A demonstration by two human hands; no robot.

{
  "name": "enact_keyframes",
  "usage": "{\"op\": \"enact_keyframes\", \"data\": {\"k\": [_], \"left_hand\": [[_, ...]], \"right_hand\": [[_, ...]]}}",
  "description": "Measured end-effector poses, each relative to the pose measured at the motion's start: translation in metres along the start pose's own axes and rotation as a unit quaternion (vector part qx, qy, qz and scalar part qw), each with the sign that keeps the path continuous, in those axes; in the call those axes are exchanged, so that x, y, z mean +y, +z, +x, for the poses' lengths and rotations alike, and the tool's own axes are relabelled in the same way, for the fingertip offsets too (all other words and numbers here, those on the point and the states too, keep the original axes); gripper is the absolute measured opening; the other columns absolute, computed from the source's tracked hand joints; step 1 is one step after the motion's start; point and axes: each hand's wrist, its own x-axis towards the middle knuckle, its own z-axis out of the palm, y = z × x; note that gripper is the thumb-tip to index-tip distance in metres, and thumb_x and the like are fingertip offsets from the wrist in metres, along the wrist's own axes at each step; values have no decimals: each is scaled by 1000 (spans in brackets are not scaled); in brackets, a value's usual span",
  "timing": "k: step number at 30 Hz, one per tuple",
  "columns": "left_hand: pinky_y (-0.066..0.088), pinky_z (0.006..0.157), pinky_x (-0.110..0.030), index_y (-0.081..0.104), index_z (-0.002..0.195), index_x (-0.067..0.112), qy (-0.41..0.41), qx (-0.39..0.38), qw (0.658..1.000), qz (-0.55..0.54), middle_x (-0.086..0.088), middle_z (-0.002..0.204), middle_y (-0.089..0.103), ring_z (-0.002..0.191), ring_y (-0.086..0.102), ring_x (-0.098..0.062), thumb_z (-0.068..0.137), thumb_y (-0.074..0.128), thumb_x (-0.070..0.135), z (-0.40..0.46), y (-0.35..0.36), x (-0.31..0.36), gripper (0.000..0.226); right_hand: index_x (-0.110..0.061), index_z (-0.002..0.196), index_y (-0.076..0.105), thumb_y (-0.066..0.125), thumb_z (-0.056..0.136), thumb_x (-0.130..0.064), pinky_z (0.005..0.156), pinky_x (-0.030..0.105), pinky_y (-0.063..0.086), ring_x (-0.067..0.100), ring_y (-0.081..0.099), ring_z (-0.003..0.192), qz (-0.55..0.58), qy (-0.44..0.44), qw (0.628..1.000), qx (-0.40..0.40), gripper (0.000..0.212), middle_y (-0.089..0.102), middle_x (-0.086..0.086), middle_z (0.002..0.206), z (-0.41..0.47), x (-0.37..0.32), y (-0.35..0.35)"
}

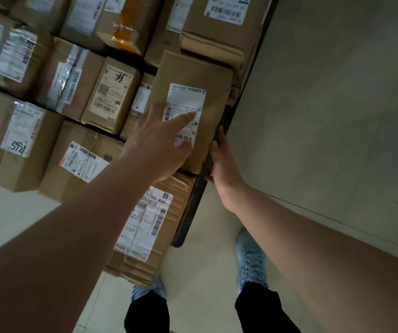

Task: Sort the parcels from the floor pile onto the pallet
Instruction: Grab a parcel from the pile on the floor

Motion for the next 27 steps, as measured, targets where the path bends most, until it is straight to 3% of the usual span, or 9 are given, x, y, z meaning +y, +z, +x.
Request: {"op": "enact_keyframes", "data": {"k": [4, 8, 15, 18, 21, 23, 27], "left_hand": [[44, 107, -58, 30, 152, 58, -9, 11, 999, 40, 6, 162, 16, 145, 22, -38, 92, 70, 47, 8, 2, -1, 73], [41, 112, -59, 27, 153, 59, -22, 15, 999, 43, 5, 162, 16, 147, 23, -35, 90, 74, 44, 7, 4, -4, 80], [41, 110, -61, 34, 149, 60, -65, 17, 997, 31, 6, 159, 18, 146, 22, -36, 85, 81, 35, 11, 6, 9, 83], [39, 109, -63, 38, 146, 60, -81, 15, 996, 32, 5, 158, 19, 146, 22, -39, 81, 85, 30, 13, 7, 11, 85], [40, 108, -63, 41, 144, 58, -98, -6, 995, 26, 5, 157, 17, 146, 22, -41, 79, 86, 29, 16, 4, 18, 84], [44, 108, -60, 42, 145, 55, -97, -25, 995, 25, 2, 158, 18, 146, 28, -39, 82, 83, 34, 19, -4, 24, 78], [53, 95, -49, 41, 145, 50, -70, 8, 997, -4, 3, 159, 26, 137, 46, -30, 91, 72, 39, 40, -33, 44, 63]], "right_hand": [[-56, 162, 11, 33, 109, -62, 117, 55, 44, 27, 52, 143, 41, 38, 998, -22, 57, 46, -2, 161, 15, 5, 3], [-61, 159, 6, 32, 108, -64, 118, 57, 43, 28, 45, 148, 60, 54, 996, -28, 57, 37, -3, 167, 19, 10, 4], [-60, 160, 5, 32, 107, -69, 121, 56, 37, 26, 39, 151, 10, 97, 994, -51, 60, 35, -5, 168, 24, -1, -8], [-51, 163, 17, 39, 109, -60, 120, 53, 38, 25, 39, 150, -45, 101, 993, -42, 58, 39, -7, 166, 26, -15, -20], [-46, 157, 37, 48, 109, -46, 118, 49, 42, 17, 50, 139, -83, 79, 993, -16, 48, 56, -19, 143, 24, -35, -34], [-41, 156, 40, 47, 110, -38, 117, 43, 43, 16, 50, 137, -100, 70, 992, 9, 46, 56, -19, 135, 21, -52, -41], [-33, 161, 35, 46, 110, -39, 120, 50, 39, 20, 41, 148, -127, 83, 987, 59, 52, 40, -3, 163, 20, -90, -52]]}}
